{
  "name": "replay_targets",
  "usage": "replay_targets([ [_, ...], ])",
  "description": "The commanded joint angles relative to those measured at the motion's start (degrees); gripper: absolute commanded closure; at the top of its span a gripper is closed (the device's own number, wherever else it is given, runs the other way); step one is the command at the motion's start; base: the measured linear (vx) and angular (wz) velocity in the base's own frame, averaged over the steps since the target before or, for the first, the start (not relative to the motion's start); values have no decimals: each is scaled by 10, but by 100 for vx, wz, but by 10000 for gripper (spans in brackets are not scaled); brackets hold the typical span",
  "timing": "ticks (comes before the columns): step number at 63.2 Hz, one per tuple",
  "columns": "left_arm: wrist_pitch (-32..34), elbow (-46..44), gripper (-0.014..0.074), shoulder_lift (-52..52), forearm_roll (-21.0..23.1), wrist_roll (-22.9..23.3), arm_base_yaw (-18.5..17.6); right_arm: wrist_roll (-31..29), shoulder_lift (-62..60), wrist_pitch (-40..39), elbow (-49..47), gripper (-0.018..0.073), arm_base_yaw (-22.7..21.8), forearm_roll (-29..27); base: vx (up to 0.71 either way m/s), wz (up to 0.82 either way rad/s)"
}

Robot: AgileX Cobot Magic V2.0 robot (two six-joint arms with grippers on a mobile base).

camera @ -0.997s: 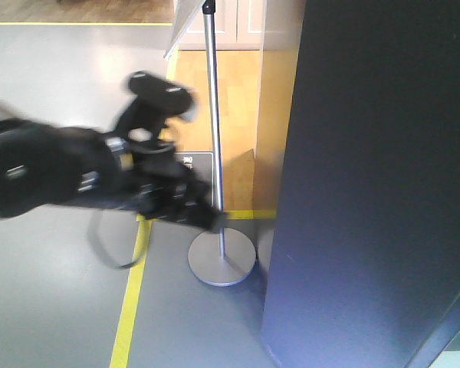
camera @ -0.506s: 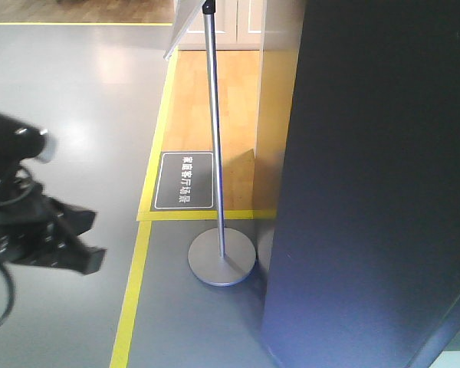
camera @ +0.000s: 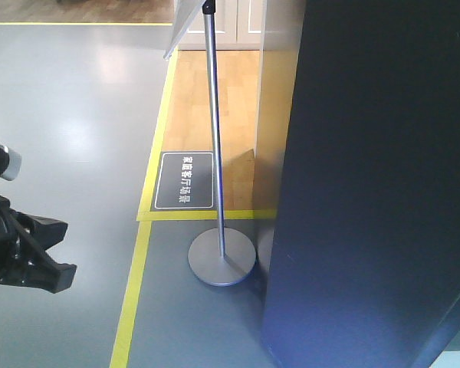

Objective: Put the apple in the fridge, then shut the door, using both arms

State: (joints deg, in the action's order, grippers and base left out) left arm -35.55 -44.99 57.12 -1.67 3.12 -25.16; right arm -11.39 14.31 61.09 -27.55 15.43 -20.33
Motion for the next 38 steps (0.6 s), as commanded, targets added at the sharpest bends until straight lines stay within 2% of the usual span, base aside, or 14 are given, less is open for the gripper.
replay_targets([
  [1,29,-15,603,-10,-1,5,1,-8,50,-49,-23,577,0,13,0,0],
  [11,29,-15,603,-10,-1,5,1,-1,125,-107,-50,566,0,79,0,0],
  [24,27,-15,603,-10,-1,5,1,99,204,-221,-72,564,0,203,0,0],
  [38,26,-15,603,-10,-1,5,1,188,283,-286,-107,564,0,341,0,0],
])
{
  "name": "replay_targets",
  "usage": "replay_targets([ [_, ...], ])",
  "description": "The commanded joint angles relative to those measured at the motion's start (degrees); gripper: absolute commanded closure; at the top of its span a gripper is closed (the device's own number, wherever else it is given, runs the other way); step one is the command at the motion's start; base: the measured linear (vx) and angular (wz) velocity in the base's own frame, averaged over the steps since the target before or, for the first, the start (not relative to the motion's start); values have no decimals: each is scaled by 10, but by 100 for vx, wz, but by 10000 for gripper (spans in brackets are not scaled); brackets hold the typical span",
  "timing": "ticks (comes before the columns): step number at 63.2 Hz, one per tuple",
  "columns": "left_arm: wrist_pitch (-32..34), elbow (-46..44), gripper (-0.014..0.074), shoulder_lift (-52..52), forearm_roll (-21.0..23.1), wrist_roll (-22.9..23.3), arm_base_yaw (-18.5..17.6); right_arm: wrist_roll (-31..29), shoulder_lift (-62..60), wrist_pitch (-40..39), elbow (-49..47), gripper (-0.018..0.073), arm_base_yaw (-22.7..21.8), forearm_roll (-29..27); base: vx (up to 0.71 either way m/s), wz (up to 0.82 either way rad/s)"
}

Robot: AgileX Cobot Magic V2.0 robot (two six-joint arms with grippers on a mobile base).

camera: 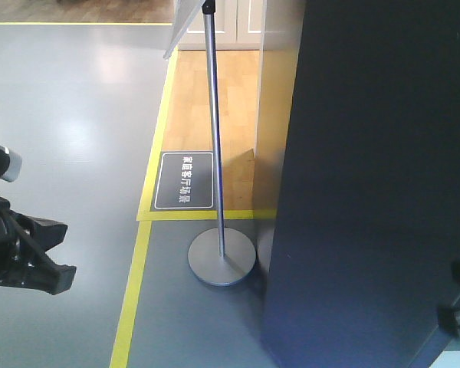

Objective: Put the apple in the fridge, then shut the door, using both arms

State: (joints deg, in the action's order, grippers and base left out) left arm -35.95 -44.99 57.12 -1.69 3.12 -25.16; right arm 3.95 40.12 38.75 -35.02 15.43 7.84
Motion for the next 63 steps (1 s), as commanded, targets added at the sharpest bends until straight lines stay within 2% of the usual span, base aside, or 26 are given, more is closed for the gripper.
replay_targets([
  [1,31,-15,603,-10,0,5,1,40,32,-66,-35,564,0,67,0,0],
  [15,31,-15,603,-10,0,5,1,112,100,-118,-62,564,0,179,0,0],
  [30,30,-15,603,-10,0,5,1,195,167,-101,-105,564,-4,303,0,0],
  [42,30,-15,603,-10,0,5,1,219,200,-110,-135,563,-57,307,0,0],
  [63,29,-15,603,-10,0,5,1,250,227,-217,-141,563,-165,276,0,0],
])
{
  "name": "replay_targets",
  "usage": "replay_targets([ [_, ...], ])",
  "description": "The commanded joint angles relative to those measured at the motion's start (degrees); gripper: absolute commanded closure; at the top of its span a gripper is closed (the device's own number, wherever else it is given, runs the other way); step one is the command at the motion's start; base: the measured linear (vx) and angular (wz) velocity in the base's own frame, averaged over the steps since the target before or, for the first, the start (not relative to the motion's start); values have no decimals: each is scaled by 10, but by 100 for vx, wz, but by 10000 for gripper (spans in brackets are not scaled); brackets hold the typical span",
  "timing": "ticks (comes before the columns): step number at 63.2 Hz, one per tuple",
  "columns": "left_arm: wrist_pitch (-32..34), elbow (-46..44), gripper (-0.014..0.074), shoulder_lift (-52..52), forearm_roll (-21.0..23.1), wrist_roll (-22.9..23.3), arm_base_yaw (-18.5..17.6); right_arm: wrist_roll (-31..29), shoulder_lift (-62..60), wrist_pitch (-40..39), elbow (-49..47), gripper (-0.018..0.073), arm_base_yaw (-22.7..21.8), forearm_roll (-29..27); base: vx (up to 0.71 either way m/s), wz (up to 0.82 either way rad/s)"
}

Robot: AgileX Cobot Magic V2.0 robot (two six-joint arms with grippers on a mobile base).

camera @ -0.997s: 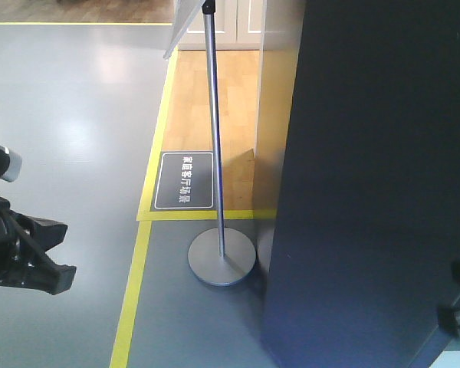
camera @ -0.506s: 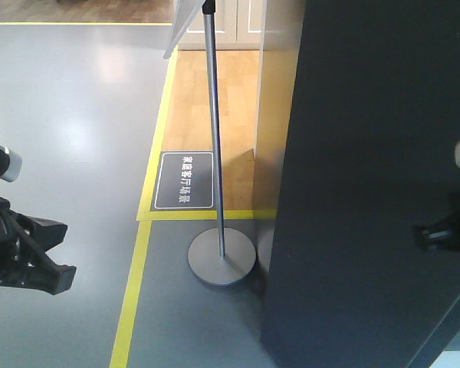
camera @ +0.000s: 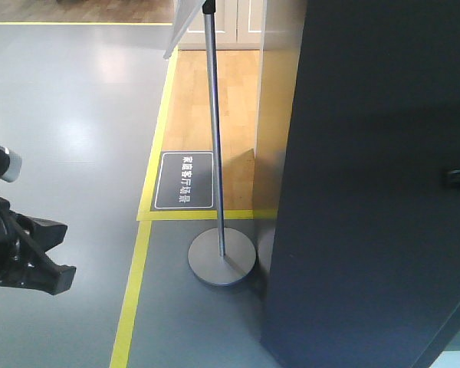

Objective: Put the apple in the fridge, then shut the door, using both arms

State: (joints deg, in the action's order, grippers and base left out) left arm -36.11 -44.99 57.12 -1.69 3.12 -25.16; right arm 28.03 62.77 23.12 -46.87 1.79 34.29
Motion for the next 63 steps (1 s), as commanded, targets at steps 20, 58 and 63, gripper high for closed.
replay_targets([
  [20,30,-15,603,-10,0,5,1,42,61,-177,-43,563,-103,0,0,0],
  [58,30,-15,603,-10,0,5,1,58,263,-255,-224,563,-111,-7,0,0],
  [63,30,-15,603,-10,0,5,1,58,288,-257,-254,563,-111,-5,0,0],
])
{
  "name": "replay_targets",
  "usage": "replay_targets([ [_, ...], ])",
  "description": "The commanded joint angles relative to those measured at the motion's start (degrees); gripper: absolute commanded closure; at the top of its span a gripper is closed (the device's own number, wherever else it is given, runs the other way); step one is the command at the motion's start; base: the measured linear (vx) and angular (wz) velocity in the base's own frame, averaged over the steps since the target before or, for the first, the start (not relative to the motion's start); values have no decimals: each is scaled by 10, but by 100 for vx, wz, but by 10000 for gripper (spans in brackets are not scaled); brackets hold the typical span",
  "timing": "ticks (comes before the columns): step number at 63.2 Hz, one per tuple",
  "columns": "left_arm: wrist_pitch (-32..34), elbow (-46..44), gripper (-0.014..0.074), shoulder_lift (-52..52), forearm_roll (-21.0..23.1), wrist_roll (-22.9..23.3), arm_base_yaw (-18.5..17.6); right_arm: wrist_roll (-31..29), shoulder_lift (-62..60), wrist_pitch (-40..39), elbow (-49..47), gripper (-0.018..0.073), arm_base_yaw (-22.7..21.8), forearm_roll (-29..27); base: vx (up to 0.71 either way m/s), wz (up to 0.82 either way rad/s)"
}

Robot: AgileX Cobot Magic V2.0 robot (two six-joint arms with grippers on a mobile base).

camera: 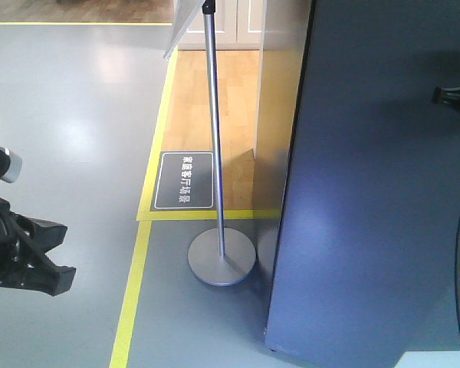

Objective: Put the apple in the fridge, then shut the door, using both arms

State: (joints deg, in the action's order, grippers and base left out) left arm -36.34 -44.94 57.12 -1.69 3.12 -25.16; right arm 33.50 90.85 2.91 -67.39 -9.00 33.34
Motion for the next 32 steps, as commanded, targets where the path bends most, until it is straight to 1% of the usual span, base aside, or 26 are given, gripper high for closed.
replay_targets([
  [1,32,-15,603,-10,0,5,1,3,12,-55,-58,563,-3,4,0,0],
  [20,31,-15,603,-10,0,5,1,3,118,-55,-178,563,-3,4,0,0],
  [28,31,-15,603,-10,0,5,1,4,154,-55,-209,563,-3,3,0,0],
  [32,31,-15,603,-10,0,5,1,17,159,-46,-216,563,-2,-5,0,0],
])
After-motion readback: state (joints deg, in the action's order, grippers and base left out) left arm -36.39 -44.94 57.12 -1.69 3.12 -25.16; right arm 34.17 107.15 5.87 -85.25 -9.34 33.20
